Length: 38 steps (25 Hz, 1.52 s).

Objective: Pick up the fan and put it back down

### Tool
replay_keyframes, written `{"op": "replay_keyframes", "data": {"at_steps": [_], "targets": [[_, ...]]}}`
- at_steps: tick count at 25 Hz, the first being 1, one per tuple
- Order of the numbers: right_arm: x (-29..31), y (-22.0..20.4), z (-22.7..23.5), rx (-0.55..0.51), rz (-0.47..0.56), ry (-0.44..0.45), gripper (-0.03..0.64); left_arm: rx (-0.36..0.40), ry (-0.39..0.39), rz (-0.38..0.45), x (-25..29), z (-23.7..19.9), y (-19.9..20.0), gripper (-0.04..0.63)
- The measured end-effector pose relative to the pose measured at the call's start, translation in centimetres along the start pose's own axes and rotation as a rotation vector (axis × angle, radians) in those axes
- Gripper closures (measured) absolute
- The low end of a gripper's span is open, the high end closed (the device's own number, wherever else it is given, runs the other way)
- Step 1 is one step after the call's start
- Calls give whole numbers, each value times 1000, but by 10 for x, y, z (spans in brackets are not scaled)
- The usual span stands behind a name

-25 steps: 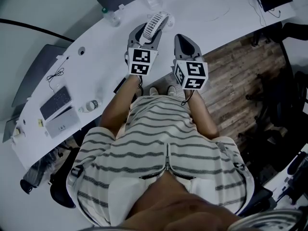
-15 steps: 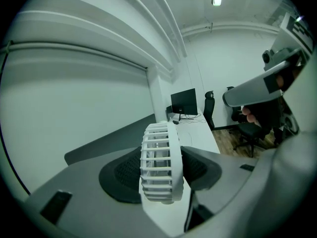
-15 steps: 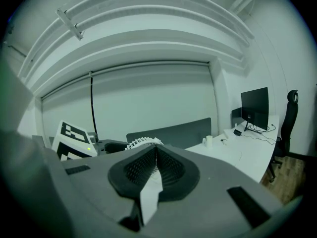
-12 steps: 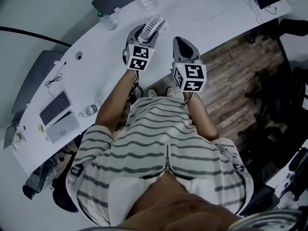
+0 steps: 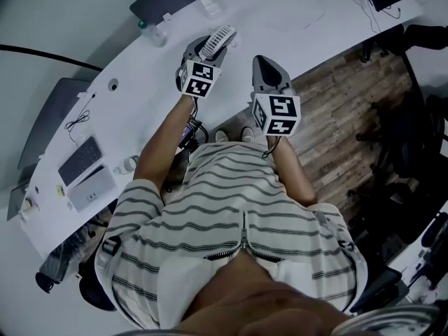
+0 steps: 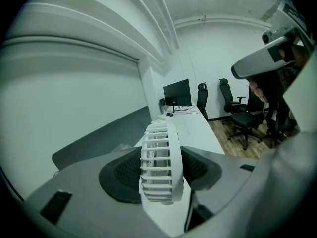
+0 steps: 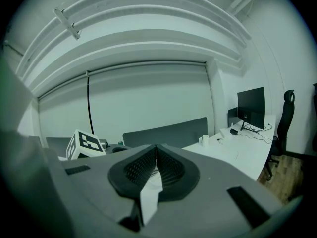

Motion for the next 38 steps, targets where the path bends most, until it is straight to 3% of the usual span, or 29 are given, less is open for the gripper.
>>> {"op": "replay_keyframes", "data": {"at_steps": [25, 31, 38], "targets": [[-5, -2, 24, 24, -3, -55, 604, 127, -214, -66, 72, -14, -34, 368], [-7, -3, 31, 44, -8, -74, 604, 103, -252, -90, 82, -22, -42, 368], [-11, -3, 37, 47, -9, -92, 604, 138, -335, -141, 97, -24, -44, 368]]}}
Point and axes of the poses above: the fingertips, and each gripper's own axes: x forward along the fingers, z to its right, y out of its top, the point moved 6 cm from there along -x, backward along the fingers, and after that the axes turned 4 degrees about x, right-handed, at the moved point
